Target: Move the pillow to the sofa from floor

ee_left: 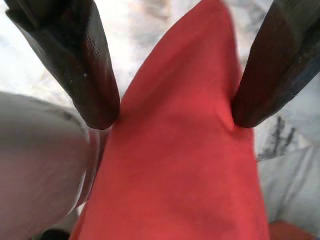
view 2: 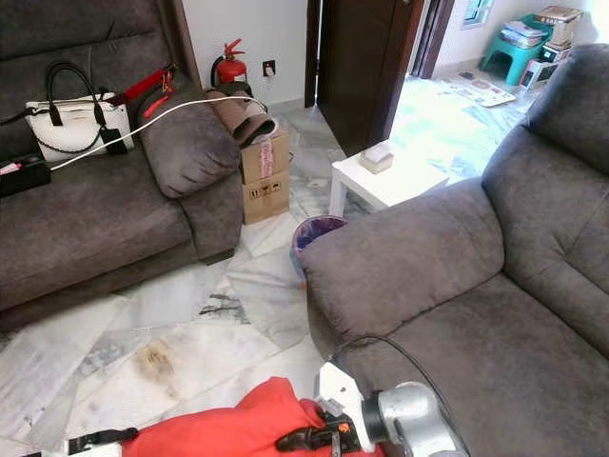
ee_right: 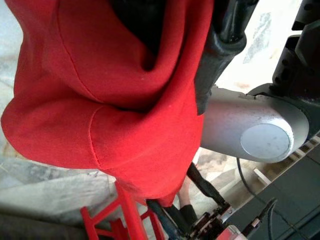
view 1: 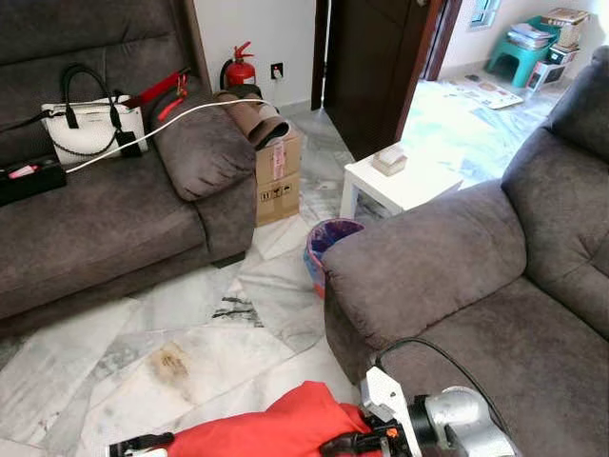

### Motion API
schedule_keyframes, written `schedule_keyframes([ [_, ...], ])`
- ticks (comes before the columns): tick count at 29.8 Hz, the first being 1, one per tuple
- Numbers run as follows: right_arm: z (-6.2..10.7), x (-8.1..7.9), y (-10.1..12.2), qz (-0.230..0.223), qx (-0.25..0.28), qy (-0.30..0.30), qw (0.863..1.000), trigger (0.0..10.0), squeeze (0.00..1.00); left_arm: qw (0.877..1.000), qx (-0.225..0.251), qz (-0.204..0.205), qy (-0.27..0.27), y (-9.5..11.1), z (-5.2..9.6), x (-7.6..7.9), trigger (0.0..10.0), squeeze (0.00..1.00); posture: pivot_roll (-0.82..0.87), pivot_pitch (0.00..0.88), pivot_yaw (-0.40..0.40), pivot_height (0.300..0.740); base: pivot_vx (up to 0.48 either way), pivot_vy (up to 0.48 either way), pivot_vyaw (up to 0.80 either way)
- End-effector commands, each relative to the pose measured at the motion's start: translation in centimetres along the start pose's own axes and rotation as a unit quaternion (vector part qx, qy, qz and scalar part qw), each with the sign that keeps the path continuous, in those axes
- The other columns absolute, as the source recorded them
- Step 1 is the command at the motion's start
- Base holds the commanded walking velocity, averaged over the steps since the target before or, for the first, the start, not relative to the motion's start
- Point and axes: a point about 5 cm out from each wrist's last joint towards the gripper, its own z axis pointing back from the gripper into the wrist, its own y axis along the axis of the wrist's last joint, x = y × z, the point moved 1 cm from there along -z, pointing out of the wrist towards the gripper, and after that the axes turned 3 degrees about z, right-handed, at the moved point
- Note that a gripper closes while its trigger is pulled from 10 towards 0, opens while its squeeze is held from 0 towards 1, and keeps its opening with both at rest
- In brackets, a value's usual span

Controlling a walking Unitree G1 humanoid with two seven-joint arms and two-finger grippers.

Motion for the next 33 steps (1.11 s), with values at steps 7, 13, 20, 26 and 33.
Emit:
schedule_keyframes([
  [7,0.1,-0.2,2.2,0.04,0.03,0.024,0.998,10.0,0.0,0.999,-0.03,0.015,-0.007,-1.3,0.7,0.2,10.0,0.0,0.24,0.115,-0.048,0.74,0.0,0.0,0.0],
  [13,0.4,-0.4,2.8,0.05,0.034,0.036,0.998,10.0,0.0,0.999,-0.036,0.022,0.007,-1.2,0.5,-0.4,10.0,0.0,0.23,0.114,-0.052,0.74,0.0,0.0,0.0],
  [20,0.7,-0.7,2.9,0.05,0.026,0.04,0.998,10.0,0.0,0.994,-0.017,0.048,0.097,-0.8,0.0,-2.2,10.0,0.0,0.23,0.114,-0.061,0.74,0.0,0.0,0.0],
  [26,1.0,-0.6,3.0,0.056,0.02,0.032,0.998,10.0,0.0,0.993,0.031,0.074,0.089,0.7,-1.3,-2.2,10.0,0.0,0.21,0.111,-0.068,0.74,0.0,0.0,0.0],
  [33,0.9,-1.0,3.4,0.055,0.028,0.045,0.997,10.0,0.0,0.991,0.062,0.106,0.046,1.6,-1.8,-1.5,10.0,0.0,0.21,0.113,-0.075,0.74,0.0,0.0,0.0],
])
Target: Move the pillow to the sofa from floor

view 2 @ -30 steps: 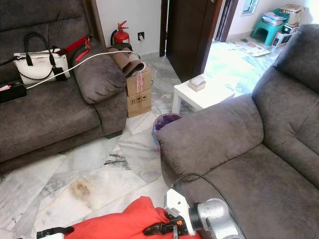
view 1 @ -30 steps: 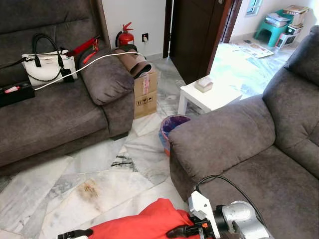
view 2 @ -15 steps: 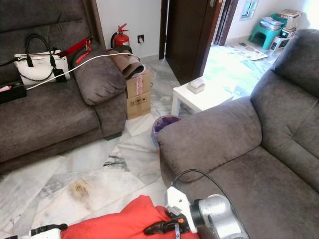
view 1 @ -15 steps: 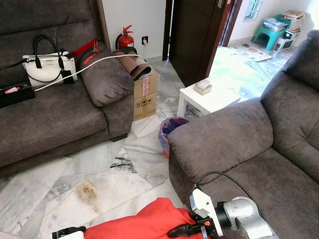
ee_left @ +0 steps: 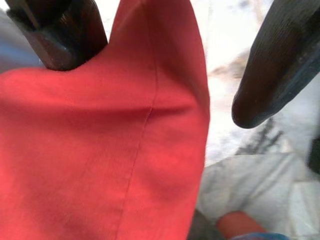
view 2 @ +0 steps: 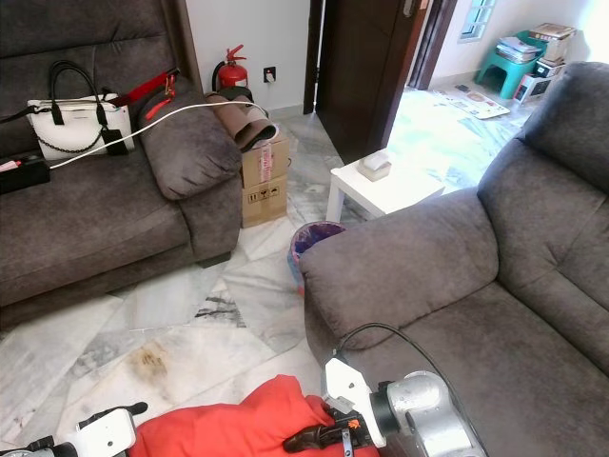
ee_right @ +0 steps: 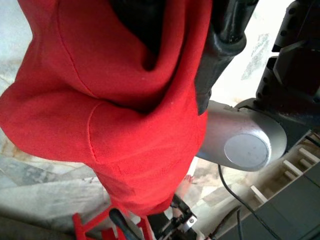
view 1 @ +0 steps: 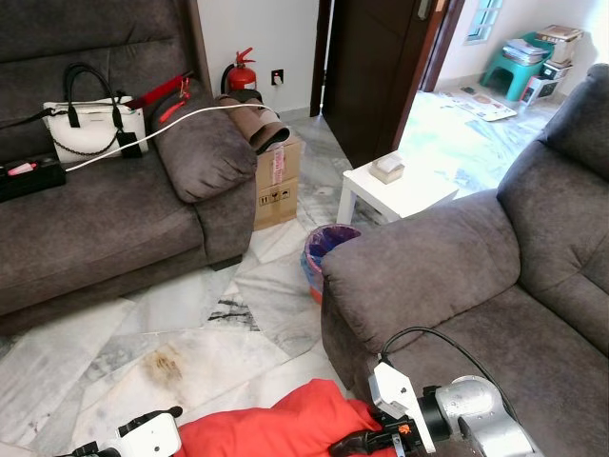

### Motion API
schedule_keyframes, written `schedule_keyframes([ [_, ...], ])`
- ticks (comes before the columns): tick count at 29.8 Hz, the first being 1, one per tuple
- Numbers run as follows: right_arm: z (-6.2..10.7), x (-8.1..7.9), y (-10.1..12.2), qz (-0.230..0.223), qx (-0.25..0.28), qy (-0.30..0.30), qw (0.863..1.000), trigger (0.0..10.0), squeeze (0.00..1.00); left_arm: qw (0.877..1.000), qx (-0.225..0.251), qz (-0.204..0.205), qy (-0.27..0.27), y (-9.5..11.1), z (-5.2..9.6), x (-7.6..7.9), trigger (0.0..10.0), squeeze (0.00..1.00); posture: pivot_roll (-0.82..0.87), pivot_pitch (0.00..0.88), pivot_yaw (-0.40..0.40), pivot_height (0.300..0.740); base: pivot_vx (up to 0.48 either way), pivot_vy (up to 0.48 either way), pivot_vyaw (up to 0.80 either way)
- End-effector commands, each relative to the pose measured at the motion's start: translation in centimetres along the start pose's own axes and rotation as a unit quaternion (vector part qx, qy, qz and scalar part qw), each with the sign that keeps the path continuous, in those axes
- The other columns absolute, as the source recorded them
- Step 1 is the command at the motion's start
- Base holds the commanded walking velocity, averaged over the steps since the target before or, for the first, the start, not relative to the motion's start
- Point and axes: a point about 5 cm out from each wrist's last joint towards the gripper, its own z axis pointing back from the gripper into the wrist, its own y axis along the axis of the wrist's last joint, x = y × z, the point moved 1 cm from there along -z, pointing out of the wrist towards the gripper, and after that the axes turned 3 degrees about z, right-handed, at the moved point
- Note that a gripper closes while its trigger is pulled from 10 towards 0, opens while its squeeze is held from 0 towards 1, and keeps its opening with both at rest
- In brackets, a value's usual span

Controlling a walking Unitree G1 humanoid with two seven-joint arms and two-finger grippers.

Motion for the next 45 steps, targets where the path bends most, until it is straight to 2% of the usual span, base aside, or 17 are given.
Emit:
schedule_keyframes([
  [1,-0.6,-0.2,1.9,0.035,0.037,0.023,0.998,10.0,0.0,0.999,0.022,0.029,-0.034,0.5,-0.2,1.0,10.0,0.0,0.22,0.114,-0.076,0.74,0.0,0.0,0.0],
  [3,-0.6,-0.2,1.8,0.035,0.036,0.023,0.998,10.0,0.0,0.998,0.024,0.036,-0.046,0.6,-0.2,1.4,10.0,0.0,0.22,0.114,-0.077,0.74,0.0,0.0,0.0],
  [4,-0.6,-0.2,1.8,0.035,0.036,0.023,0.998,10.0,0.0,0.997,0.025,0.041,-0.055,0.6,-0.2,1.6,5.0,0.0,0.22,0.114,-0.077,0.74,0.0,0.0,0.0],
  [5,-0.6,-0.2,1.9,0.035,0.036,0.024,0.998,10.0,0.0,0.996,0.026,0.046,-0.066,0.6,-0.2,1.8,5.0,0.0,0.22,0.114,-0.077,0.74,0.0,0.0,0.0],
  [6,-0.6,-0.2,1.9,0.035,0.036,0.025,0.998,10.0,0.0,0.994,0.021,0.061,-0.092,0.4,-0.1,2.4,0.0,0.0,0.22,0.114,-0.077,0.74,0.0,0.0,0.0],
  [9,-0.6,-0.2,2.0,0.035,0.035,0.027,0.998,10.0,0.0,0.991,0.019,0.069,-0.112,0.4,-0.1,2.8,0.0,0.0,0.21,0.114,-0.08,0.74,0.0,0.0,0.0],
  [21,-0.6,-0.3,2.1,0.034,0.038,0.025,0.998,10.0,0.0,0.988,0.019,0.071,-0.135,0.7,0.2,3.0,0.0,0.0,0.21,0.115,-0.081,0.74,0.0,0.0,0.0],
  [45,-1.4,-0.6,1.0,0.013,0.042,0.02,0.999,10.0,0.0,0.987,-0.009,0.04,-0.155,0.5,0.6,3.8,0.0,0.0,0.22,0.092,-0.067,0.74,0.0,0.0,0.0],
])
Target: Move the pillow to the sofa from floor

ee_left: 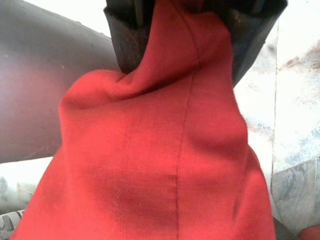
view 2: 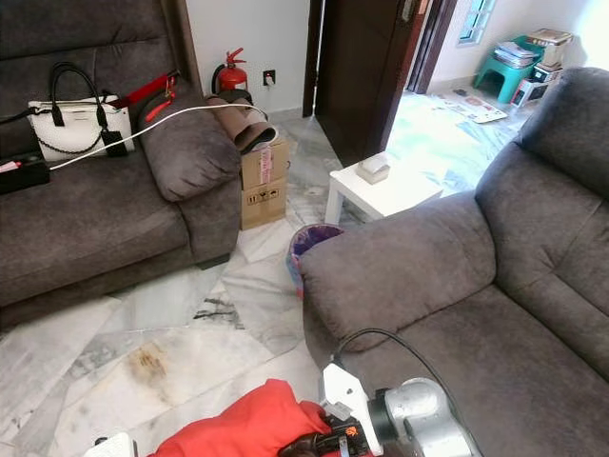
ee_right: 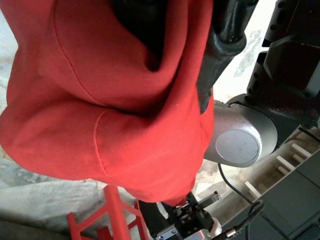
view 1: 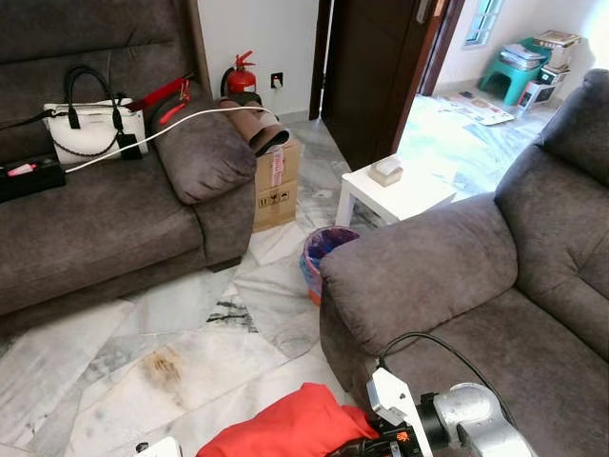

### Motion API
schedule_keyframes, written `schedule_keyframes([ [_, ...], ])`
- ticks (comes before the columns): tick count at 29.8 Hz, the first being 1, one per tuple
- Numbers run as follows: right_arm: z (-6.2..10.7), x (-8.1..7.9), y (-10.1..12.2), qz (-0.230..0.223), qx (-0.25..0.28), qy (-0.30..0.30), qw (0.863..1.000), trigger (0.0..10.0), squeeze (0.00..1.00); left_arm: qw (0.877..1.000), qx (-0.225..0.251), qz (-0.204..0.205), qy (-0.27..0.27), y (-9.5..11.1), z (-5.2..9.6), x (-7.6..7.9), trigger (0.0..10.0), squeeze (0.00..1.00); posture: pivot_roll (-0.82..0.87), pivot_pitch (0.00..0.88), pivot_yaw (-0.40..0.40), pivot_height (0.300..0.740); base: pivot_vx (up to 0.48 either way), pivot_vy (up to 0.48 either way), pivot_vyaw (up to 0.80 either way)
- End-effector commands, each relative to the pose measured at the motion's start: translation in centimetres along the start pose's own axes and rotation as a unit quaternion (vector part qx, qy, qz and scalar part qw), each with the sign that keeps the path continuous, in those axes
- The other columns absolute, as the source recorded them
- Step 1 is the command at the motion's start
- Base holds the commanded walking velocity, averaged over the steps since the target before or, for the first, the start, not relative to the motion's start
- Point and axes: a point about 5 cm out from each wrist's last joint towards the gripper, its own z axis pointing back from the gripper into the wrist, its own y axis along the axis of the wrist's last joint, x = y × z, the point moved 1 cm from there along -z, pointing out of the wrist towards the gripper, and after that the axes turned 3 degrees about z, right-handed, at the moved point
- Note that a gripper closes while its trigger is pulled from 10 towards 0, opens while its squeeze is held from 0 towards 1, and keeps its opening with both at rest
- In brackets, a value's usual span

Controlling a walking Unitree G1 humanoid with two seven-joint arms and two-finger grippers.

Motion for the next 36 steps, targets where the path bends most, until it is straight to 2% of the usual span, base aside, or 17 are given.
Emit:
schedule_keyframes([
  [1,-0.8,0.0,1.3,0.026,0.035,0.012,0.999,10.0,0.0,1.0,0.009,-0.01,-0.022,0.5,-0.4,0.7,0.0,0.0,0.22,0.09,-0.066,0.74,0.0,0.0,0.0],
  [10,-1.1,-0.5,0.8,0.012,0.042,0.01,0.999,10.0,0.0,1.0,0.008,-0.014,-0.027,0.5,-0.5,1.4,0.0,0.0,0.22,0.083,-0.065,0.74,0.0,0.0,0.0],
  [16,-1.0,-0.2,0.5,0.008,0.048,-0.011,0.999,10.0,0.0,1.0,0.026,-0.005,-0.011,1.2,-0.4,1.0,0.0,0.0,0.22,0.08,-0.063,0.74,0.0,0.0,0.0],
  [18,-0.8,0.2,0.6,0.003,0.066,-0.035,0.997,10.0,0.0,0.998,0.048,0.0,0.031,1.8,-0.2,0.2,0.0,0.0,0.22,0.079,-0.064,0.74,0.0,0.0,0.0],
  [19,-0.8,0.2,0.6,0.003,0.066,-0.035,0.997,10.0,0.0,0.998,0.048,0.0,0.031,1.8,-0.2,0.2,0.0,0.0,0.22,0.079,-0.064,0.74,0.0,0.0,0.0],
  [20,-0.8,0.3,0.6,0.001,0.072,-0.045,0.996,10.0,0.0,0.995,0.059,-0.011,0.082,2.3,-0.2,-0.9,0.0,0.0,0.22,0.079,-0.064,0.74,0.0,0.0,0.0],
  [21,-0.8,0.7,0.4,-0.005,0.082,-0.076,0.994,10.0,0.0,0.982,0.085,-0.003,0.169,3.2,-0.1,-2.6,0.4,0.0,0.23,0.078,-0.067,0.74,0.0,0.0,0.0],
  [22,-0.9,0.9,0.3,-0.008,0.086,-0.092,0.992,10.0,0.0,0.975,0.096,0.01,0.2,3.5,0.0,-3.2,0.4,0.0,0.23,0.078,-0.067,0.74,0.0,0.0,0.0],
  [23,-0.8,1.3,0.2,-0.011,0.094,-0.123,0.988,10.0,0.0,0.966,0.106,0.012,0.234,4.0,0.2,-3.8,10.0,0.0,0.23,0.079,-0.067,0.74,0.0,0.0,0.0],
  [24,-0.7,1.8,0.0,-0.014,0.102,-0.159,0.982,10.0,0.0,0.959,0.117,0.018,0.259,4.5,0.4,-4.2,10.0,0.0,0.23,0.079,-0.067,0.74,0.0,0.0,0.0],
  [25,-0.6,2.6,-0.6,-0.042,0.108,-0.223,0.968,10.0,0.0,0.944,0.145,0.021,0.297,5.6,0.7,-4.7,10.0,0.0,0.23,0.08,-0.068,0.74,0.0,0.0,0.0],
  [27,-0.4,3.0,-1.5,-0.05,0.1,-0.282,0.953,10.0,0.0,0.917,0.176,0.037,0.355,6.7,1.3,-5.4,10.0,0.0,0.23,0.083,-0.068,0.74,0.0,0.0,0.0],
  [29,-0.3,3.1,-2.2,-0.067,0.096,-0.306,0.945,10.0,0.0,0.899,0.197,0.055,0.387,7.4,1.6,-5.8,10.0,0.0,0.23,0.09,-0.07,0.74,0.0,0.0,0.0],
  [30,-0.3,3.1,-2.5,-0.087,0.111,-0.328,0.934,10.0,0.0,0.879,0.217,0.067,0.418,8.0,1.8,-6.1,10.0,0.0,0.24,0.096,-0.07,0.74,0.0,0.0,0.0],
  [31,-0.1,3.2,-2.5,-0.089,0.123,-0.341,0.928,10.0,0.0,0.871,0.223,0.074,0.432,8.2,1.9,-6.3,10.0,0.0,0.24,0.1,-0.073,0.74,0.0,0.0,0.0],
  [32,0.2,3.5,-2.5,-0.101,0.14,-0.378,0.91,10.0,0.0,0.86,0.228,0.095,0.447,8.2,1.6,-6.5,10.0,0.0,0.24,0.103,-0.072,0.74,0.0,0.0,0.0],
  [36,0.4,3.8,-2.9,-0.108,0.134,-0.415,0.893,10.0,0.0,0.854,0.227,0.11,0.455,8.1,1.1,-6.6,10.0,0.0,0.24,0.106,-0.078,0.74,0.0,0.0,0.0],
])
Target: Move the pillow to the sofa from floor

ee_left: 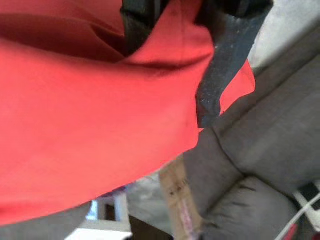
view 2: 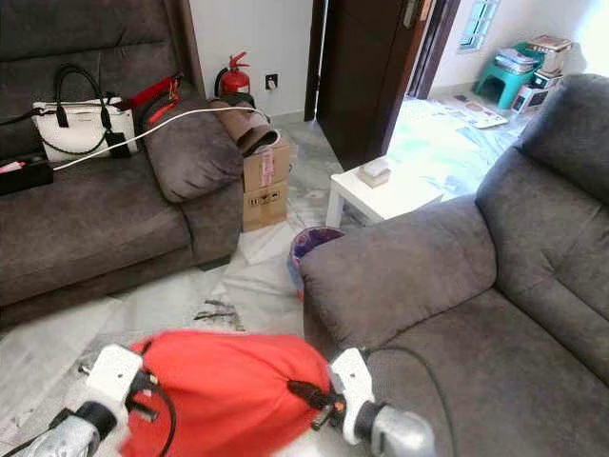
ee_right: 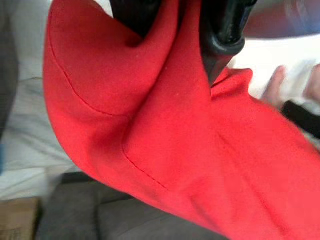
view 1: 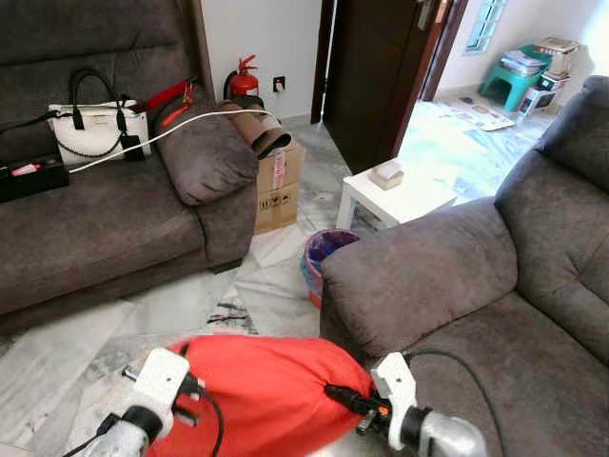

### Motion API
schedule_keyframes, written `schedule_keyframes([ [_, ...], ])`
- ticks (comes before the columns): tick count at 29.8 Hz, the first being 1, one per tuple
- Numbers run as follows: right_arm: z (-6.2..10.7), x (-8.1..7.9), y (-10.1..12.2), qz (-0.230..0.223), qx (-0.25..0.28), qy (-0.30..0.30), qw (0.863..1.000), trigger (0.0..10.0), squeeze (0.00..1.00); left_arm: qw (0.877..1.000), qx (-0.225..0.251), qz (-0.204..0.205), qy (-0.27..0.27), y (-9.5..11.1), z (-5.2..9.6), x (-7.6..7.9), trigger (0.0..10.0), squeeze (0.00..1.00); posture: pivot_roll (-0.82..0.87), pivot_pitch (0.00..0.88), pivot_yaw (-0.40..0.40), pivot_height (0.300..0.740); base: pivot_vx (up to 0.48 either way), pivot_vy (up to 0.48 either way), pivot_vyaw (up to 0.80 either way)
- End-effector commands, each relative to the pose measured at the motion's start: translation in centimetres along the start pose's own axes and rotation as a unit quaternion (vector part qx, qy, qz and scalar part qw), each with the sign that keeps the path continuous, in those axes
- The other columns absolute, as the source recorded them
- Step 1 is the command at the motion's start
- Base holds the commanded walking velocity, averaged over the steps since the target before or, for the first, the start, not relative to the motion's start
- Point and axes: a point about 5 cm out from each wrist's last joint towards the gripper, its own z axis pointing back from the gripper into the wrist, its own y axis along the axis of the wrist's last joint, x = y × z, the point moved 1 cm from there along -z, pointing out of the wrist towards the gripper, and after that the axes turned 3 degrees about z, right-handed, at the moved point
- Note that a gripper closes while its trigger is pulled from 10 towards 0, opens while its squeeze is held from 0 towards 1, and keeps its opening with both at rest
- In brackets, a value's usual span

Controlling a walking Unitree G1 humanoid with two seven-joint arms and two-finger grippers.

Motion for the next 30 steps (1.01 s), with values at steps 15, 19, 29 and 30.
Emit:
schedule_keyframes([
  [15,0.3,2.5,1.3,-0.043,0.066,-0.156,0.985,10.0,0.0,0.998,0.035,0.02,0.054,1.3,-1.0,0.2,10.0,0.0,0.23,0.127,-0.07,0.74,0.0,0.0,-0.3],
  [19,0.3,2.7,1.4,-0.036,0.069,-0.164,0.983,10.0,0.0,0.998,0.032,0.017,0.057,1.0,-0.8,0.2,10.0,0.0,0.22,0.135,-0.076,0.74,0.0,-0.069,-0.79],
  [29,0.6,3.4,1.5,-0.026,0.066,-0.195,0.978,10.0,0.0,0.998,0.035,0.029,0.041,1.1,-0.7,0.6,10.0,0.0,0.23,0.137,-0.078,0.74,0.0,-0.242,-0.79],
  [30,0.9,3.8,1.5,-0.03,0.067,-0.212,0.974,10.0,0.0,0.998,0.035,0.029,0.039,1.1,-0.7,0.6,10.0,0.0,0.23,0.137,-0.078,0.74,0.0,0.0,-0.79],
])
